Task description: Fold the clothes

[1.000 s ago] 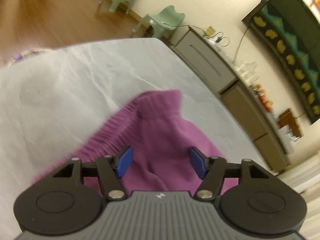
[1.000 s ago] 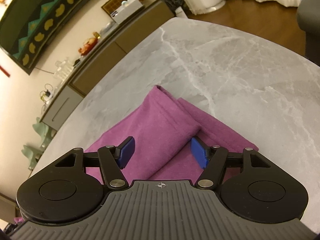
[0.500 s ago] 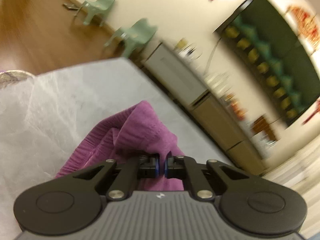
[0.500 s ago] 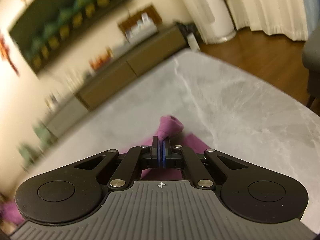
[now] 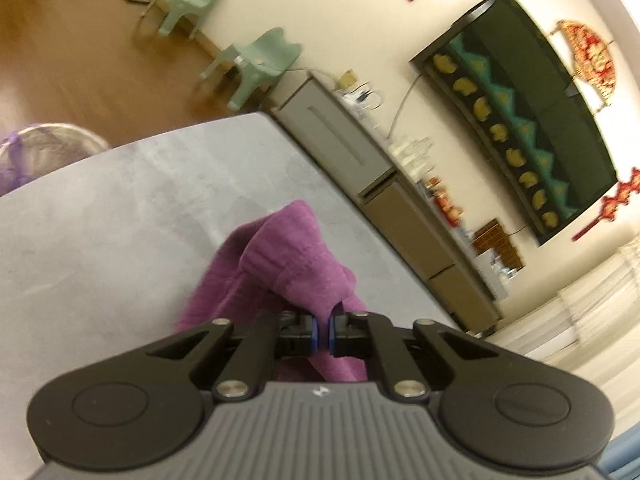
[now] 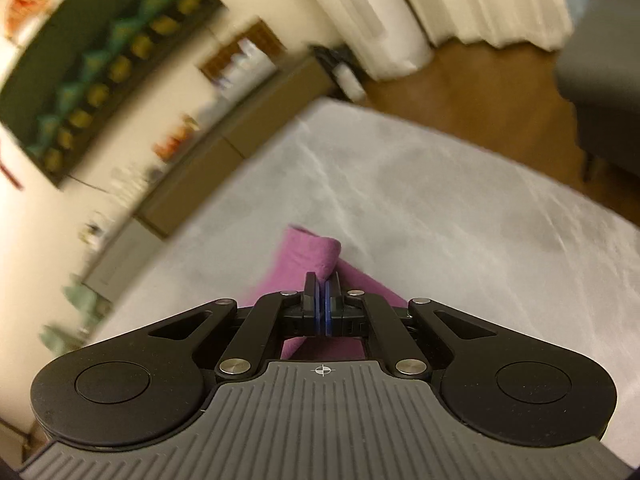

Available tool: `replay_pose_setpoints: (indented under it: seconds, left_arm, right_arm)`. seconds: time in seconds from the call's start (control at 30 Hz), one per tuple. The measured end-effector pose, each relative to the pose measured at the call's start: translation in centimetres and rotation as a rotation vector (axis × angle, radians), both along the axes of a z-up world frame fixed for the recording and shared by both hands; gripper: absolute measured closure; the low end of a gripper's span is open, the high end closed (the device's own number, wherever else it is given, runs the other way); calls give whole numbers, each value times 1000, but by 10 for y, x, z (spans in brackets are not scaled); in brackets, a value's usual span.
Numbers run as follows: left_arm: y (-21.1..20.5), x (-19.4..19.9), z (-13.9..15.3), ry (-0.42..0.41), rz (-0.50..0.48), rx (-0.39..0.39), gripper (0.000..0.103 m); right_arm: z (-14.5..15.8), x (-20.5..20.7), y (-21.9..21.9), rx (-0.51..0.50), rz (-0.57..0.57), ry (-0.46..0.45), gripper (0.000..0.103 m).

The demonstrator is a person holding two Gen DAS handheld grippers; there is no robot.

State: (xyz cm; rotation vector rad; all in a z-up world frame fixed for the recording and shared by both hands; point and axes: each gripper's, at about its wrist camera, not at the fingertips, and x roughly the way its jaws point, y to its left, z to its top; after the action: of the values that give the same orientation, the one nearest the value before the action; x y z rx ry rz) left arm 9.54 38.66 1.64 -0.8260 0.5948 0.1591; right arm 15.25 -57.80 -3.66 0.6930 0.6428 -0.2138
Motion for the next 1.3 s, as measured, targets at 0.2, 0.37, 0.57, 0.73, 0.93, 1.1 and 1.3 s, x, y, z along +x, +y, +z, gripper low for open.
replay_pose_setpoints:
  seconds: [0.2, 0.37, 0.57, 0.73, 0.93, 1.1, 1.3]
  left_arm:
    - [0, -6, -6, 36, -63, -7, 98]
    - [-6, -22, -21, 129, -73, 43, 98]
    - [-17, -14, -33, 219, -114, 119, 98]
    - [-4, -42, -9, 105, -74, 102, 98]
    - [-17, -31, -42, 300, -130, 177, 97]
    - [-26, -33, -27, 306, -79, 268, 83]
    - [-35, -43, -2, 170, -11, 283, 67]
  right_arm:
    - [-7, 4, -7, 2, 9, 8, 103]
    - [-16, 5, -10, 4, 15, 77, 103]
    - [-23, 12, -8, -41, 48, 157, 103]
    - [1, -10, -12, 26, 40, 15, 103]
    - [-18, 3, -7, -115, 76, 193, 100]
    - [3, 1, 15, -403, 18, 215, 53]
    - [34, -7, 86, -479, 280, -47, 52]
